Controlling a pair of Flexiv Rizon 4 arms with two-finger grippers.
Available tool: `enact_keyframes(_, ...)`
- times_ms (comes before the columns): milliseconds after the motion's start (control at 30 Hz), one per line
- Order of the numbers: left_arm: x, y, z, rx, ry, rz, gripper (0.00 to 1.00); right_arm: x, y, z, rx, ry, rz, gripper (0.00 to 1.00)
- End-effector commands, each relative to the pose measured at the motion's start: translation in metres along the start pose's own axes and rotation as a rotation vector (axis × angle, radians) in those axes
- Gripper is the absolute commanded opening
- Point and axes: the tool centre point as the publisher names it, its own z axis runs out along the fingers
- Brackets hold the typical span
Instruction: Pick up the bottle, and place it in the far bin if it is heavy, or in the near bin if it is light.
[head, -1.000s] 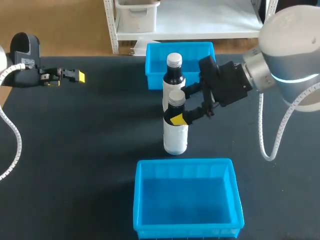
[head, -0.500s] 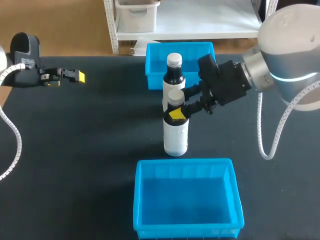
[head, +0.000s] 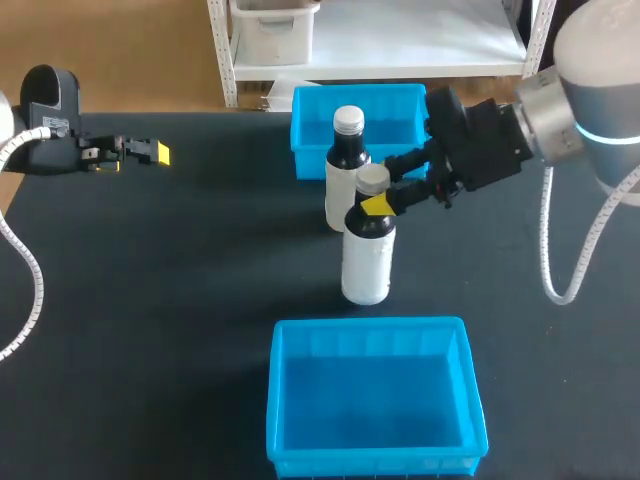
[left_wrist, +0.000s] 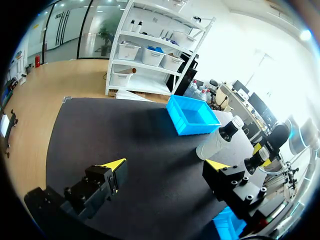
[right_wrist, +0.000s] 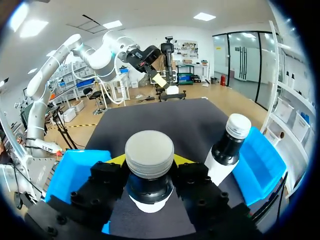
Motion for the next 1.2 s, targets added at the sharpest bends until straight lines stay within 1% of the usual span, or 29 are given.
enact_keyframes(33, 0.0, 0.0, 0.0, 0.0, 0.0, 0.0, 1.0, 0.001, 0.005, -0.003, 0.002, 0.007, 0.0, 0.49)
enact_keyframes(233, 0.0, 0.0, 0.0, 0.0, 0.0, 0.0, 1.0, 0.001, 0.002, -0.018, 0.026, -0.002, 0.014, 0.48)
enact_keyframes(400, 0.0, 0.0, 0.0, 0.0, 0.0, 0.0, 1.0, 0.004, 0.002, -0.02, 0.033, 0.001, 0.007, 0.48)
enact_keyframes(633, 0.0, 0.0, 0.0, 0.0, 0.0, 0.0, 1.0, 0.011, -0.003, -0.012, 0.041, -0.027, -0.011, 0.48)
enact_keyframes(767, 0.0, 0.0, 0.0, 0.0, 0.0, 0.0, 1.0, 0.019, -0.005, -0.005, 0.038, -0.042, -0.014, 0.47)
enact_keyframes(967, 0.0, 0.0, 0.0, 0.0, 0.0, 0.0, 1.0, 0.032, -0.004, 0.006, 0.027, -0.033, -0.01, 0.49)
enact_keyframes(1000, 0.0, 0.0, 0.0, 0.0, 0.0, 0.0, 1.0, 0.033, -0.004, 0.006, 0.024, -0.03, -0.008, 0.65)
enact_keyframes(1033, 0.0, 0.0, 0.0, 0.0, 0.0, 0.0, 1.0, 0.034, -0.003, 0.007, 0.021, -0.027, -0.005, 0.93)
enact_keyframes(1067, 0.0, 0.0, 0.0, 0.0, 0.0, 0.0, 1.0, 0.034, -0.003, 0.007, 0.02, -0.025, -0.003, 1.0)
enact_keyframes(1200, 0.0, 0.0, 0.0, 0.0, 0.0, 0.0, 1.0, 0.035, -0.001, 0.008, 0.015, -0.023, 0.002, 1.0)
